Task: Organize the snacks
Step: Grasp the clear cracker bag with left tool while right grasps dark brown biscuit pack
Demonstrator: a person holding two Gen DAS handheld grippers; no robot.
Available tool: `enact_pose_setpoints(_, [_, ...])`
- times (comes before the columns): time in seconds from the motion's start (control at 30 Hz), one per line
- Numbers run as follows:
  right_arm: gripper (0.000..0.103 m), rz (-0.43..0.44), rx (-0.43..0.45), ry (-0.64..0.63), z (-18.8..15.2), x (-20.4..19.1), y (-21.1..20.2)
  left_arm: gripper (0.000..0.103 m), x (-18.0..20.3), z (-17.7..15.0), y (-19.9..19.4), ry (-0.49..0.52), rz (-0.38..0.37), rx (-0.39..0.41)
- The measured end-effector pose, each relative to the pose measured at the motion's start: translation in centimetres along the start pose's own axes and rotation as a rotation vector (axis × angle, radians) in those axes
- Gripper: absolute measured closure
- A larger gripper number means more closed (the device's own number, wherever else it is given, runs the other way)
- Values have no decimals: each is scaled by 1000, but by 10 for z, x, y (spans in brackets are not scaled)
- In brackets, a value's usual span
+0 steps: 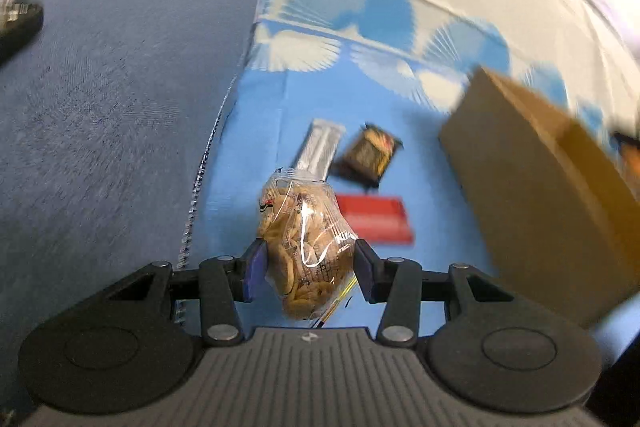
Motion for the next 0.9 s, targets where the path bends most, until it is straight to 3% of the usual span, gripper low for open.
enact_pose_setpoints(0.07, [62, -3, 7, -46, -1, -9, -1, 52, 2, -3, 4, -1, -27, -18])
enact_pose_setpoints(0.17, [62, 16, 11, -78, -1, -20, -2, 52, 3, -6, 19, -2, -11, -71])
enact_pose_setpoints(0.3, [62, 72, -25, -66, 6, -39, -3, 52, -7, -6, 22, -56, -40, -65])
enact_pose_setpoints(0.43, [62, 146, -108, -22, 19, -74, 12, 52, -8, -4, 24, -58, -59, -58])
enact_pose_setpoints(0.6, [61, 170, -235, 46, 16, -127, 69, 52, -7, -6, 23, -54, -55, -65])
enact_pose_setpoints(0.73, [24, 71, -348, 56, -4, -155, 128, 51, -6, -8, 23, -47, -62, -67])
enact_pose_setpoints(0.9, [14, -59, -477, 84, -20, -170, 194, 51, -5, -9, 23, -39, -66, -67])
Point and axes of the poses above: each gripper's, at about its wrist camera, not at the fingertips, and y roughly the way its jaws point, x to its right, z to its top, the point moved 4 cm from there along y, roughly the way its jaws point, and after that the axes turned 10 degrees about -z, right-handed, at the moved point
